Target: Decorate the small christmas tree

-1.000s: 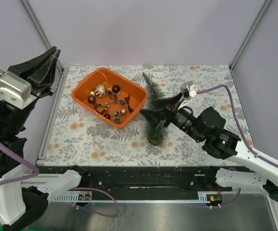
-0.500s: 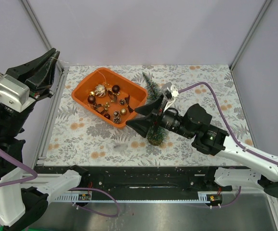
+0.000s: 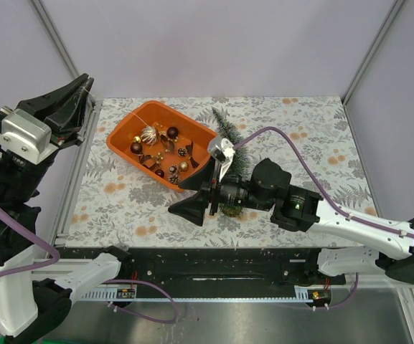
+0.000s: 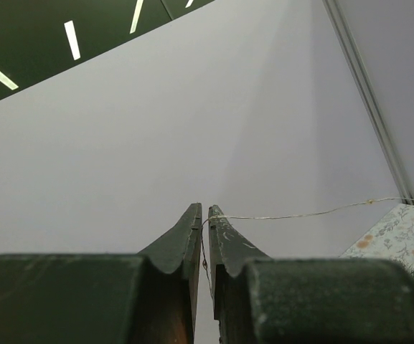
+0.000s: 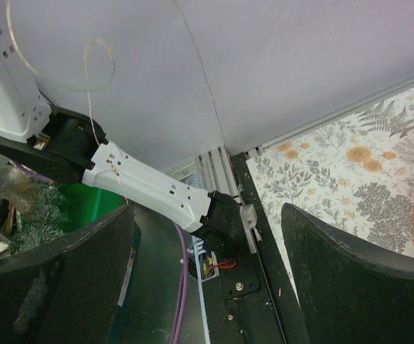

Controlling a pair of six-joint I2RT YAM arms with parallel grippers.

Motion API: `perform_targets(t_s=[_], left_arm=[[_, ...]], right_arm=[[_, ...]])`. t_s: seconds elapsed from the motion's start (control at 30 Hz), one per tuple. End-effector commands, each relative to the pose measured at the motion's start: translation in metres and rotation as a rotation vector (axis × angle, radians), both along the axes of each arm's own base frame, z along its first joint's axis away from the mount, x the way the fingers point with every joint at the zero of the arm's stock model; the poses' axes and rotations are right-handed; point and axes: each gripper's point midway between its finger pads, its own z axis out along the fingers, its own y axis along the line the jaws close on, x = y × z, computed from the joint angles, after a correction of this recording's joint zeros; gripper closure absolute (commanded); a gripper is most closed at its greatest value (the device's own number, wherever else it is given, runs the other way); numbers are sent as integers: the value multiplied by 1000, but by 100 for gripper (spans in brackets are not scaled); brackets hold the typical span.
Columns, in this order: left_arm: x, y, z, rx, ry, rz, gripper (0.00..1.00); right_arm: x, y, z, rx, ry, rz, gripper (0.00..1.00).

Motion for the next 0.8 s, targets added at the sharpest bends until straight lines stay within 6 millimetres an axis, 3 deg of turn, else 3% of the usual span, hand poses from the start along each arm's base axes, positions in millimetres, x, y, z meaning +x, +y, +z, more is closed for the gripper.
perform_targets(t_s=[0.0, 0.33, 0.53, 0.63, 0.77], left_arm=[[-9, 2, 7, -19, -30, -11, 87], [-11, 5, 4, -11, -36, -1, 88], [-10, 6, -4, 3, -32, 11, 88], [-9, 6, -6, 7, -27, 13, 88], [-9, 8, -6, 10, -34, 27, 88]], right_arm=[[-15, 8, 12, 13, -24, 50, 9], [-25, 26, -6, 2, 27, 93, 11], [-24, 21, -6, 16, 35, 60, 16], [-20, 15, -6, 17, 40, 27, 30], [-11, 5, -8, -8, 43, -39, 63]])
